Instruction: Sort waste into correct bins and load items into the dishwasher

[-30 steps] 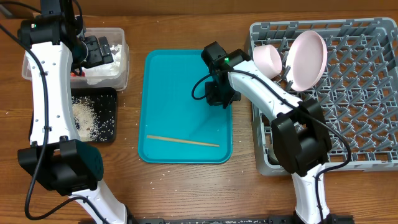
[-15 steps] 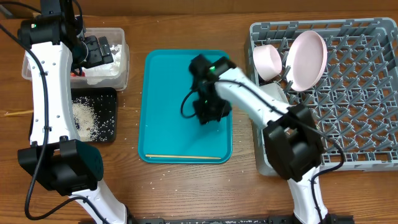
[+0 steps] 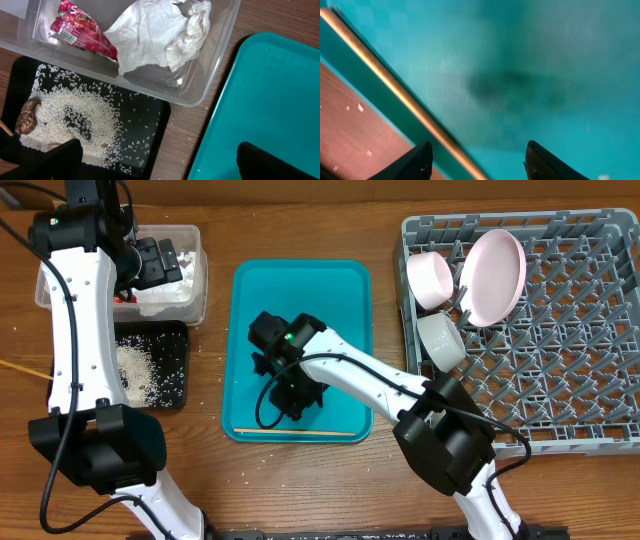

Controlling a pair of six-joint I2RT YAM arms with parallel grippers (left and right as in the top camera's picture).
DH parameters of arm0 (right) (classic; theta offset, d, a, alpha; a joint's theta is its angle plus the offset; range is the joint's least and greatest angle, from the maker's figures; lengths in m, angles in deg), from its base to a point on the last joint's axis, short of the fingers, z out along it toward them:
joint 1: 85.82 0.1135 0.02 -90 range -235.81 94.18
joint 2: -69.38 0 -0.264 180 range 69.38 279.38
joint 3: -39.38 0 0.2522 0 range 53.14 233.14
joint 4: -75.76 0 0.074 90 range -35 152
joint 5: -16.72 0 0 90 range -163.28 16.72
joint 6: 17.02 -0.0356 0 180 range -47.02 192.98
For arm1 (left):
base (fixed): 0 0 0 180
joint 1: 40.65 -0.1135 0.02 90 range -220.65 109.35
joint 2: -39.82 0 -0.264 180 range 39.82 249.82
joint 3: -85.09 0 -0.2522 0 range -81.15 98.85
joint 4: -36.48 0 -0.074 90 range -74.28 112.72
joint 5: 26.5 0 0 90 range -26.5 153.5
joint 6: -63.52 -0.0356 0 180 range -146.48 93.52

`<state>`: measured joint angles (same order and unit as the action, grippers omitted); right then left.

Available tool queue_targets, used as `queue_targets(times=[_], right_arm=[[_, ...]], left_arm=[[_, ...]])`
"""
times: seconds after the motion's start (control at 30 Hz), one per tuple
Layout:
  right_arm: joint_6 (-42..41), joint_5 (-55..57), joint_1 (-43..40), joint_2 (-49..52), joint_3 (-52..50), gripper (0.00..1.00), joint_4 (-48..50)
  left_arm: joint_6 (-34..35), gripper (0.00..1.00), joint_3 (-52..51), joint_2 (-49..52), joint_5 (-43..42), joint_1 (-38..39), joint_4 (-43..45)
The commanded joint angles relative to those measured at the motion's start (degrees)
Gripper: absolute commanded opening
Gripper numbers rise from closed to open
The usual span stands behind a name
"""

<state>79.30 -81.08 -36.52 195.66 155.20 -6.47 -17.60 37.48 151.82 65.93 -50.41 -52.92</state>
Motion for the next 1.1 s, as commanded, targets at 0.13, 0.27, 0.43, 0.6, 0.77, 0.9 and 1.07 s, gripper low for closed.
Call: queue_targets(times=[0.13,0.27,0.43,0.6,0.77,0.9,1.07], right_arm=[[5.66,0.46,1.29,0.39,-5.22,0.62,4.61],[7.13,-0.13,1.46,0.39,-5.73,0.63,4.24],[10.75,-4.9,2.12,0.39,-5.99,0.63,3.21],[12.39,-5.86,2.54,0.39,-8.48,0.63,4.28],[12.37,-5.86,2.51,0.39,-12.15,0.63,8.02],[12.09,-5.79,2.49,0.39,-14.93,0.62,10.95],[11.67,-3.82,2.34,0.72,-17.77,0.62,15.34]], left_arm=[[-0.07,1.0,1.11,-1.07,0.55,0.02,0.02],[-0.07,1.0,1.14,-1.07,0.55,0.02,0.02],[-0.07,1.0,1.14,-1.07,0.55,0.02,0.02],[-0.07,1.0,1.11,-1.07,0.55,0.02,0.02],[-0.07,1.0,1.14,-1.07,0.55,0.04,0.02],[-0.07,1.0,1.14,-1.07,0.55,0.02,0.02],[-0.07,1.0,1.14,-1.07,0.55,0.02,0.02]])
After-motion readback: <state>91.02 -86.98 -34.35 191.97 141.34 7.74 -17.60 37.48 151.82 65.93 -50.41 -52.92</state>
